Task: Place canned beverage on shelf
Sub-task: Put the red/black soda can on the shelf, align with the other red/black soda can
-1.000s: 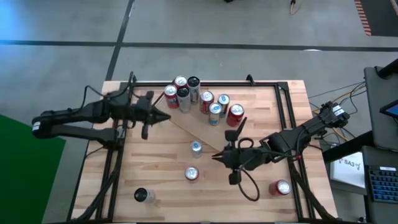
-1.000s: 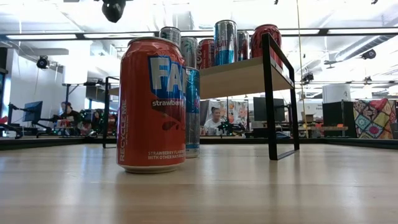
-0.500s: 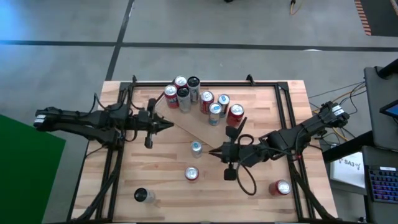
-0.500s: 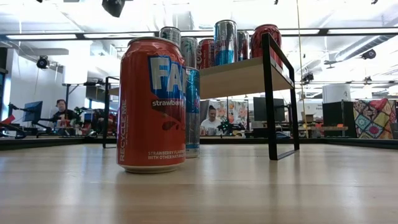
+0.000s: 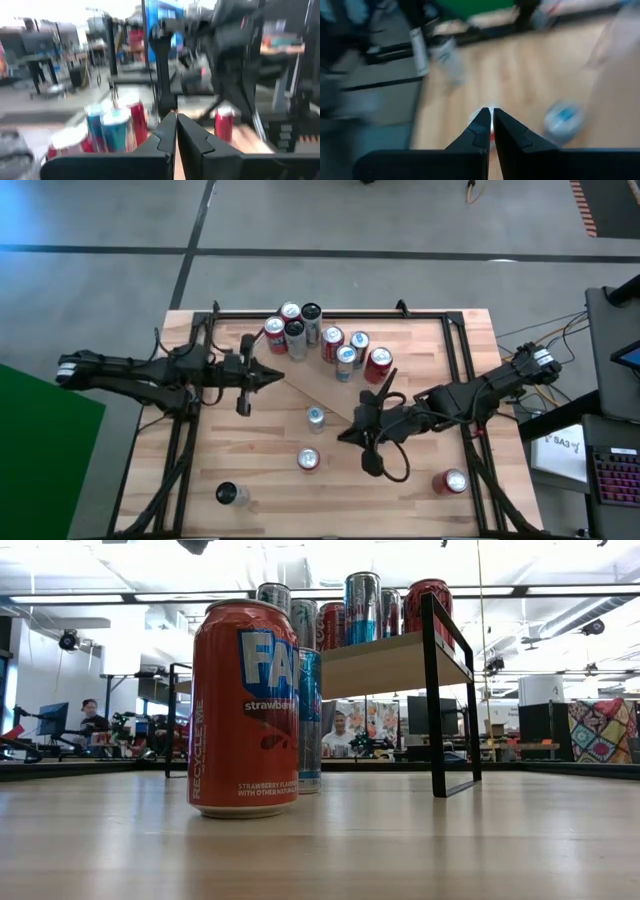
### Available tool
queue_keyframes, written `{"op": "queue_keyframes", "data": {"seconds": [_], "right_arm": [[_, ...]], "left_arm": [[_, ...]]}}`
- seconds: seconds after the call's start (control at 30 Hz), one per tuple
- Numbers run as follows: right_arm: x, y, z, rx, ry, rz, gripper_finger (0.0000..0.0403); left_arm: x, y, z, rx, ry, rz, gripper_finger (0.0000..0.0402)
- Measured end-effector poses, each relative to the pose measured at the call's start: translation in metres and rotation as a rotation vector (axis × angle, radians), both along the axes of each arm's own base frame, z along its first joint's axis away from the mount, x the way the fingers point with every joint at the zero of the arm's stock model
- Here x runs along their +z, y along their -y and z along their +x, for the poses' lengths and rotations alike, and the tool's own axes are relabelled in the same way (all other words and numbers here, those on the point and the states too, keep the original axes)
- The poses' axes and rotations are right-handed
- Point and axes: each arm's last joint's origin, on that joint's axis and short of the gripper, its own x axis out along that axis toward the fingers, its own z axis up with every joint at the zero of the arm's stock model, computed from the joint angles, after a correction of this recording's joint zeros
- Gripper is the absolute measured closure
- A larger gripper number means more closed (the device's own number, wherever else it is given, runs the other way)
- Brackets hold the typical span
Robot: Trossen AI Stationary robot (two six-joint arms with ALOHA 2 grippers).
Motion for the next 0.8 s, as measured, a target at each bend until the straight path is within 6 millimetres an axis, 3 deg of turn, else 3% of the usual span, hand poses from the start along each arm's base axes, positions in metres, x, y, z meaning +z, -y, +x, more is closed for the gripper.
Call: {"op": "queue_keyframes", "data": {"seconds": [0.2, 0.37, 0.5, 0.63, 0.8], "right_arm": [[-0.011, -0.002, -0.005, -0.037, -0.311, 0.553, 0.0390], [-0.025, -0.013, -0.015, -0.045, -0.691, 0.837, 0.0390], [-0.033, -0.014, -0.027, -0.236, -0.906, 0.890, 0.0390], [-0.037, -0.021, -0.053, -0.416, -1.124, 0.818, 0.0390], [-0.028, -0.042, -0.091, -0.551, -1.301, 0.682, 0.0390]], "left_arm": [[0.009, 0.000, -0.001, 0.004, 0.069, 0.037, 0.0402], [0.005, 0.001, 0.001, -0.004, 0.054, -0.010, 0.0402], [0.005, 0.004, 0.001, -0.028, 0.053, -0.029, 0.0402], [0.006, 0.009, 0.000, -0.053, 0.064, -0.033, 0.0402], [0.009, 0.018, 0.000, -0.102, 0.100, -0.066, 0.0402]]}}
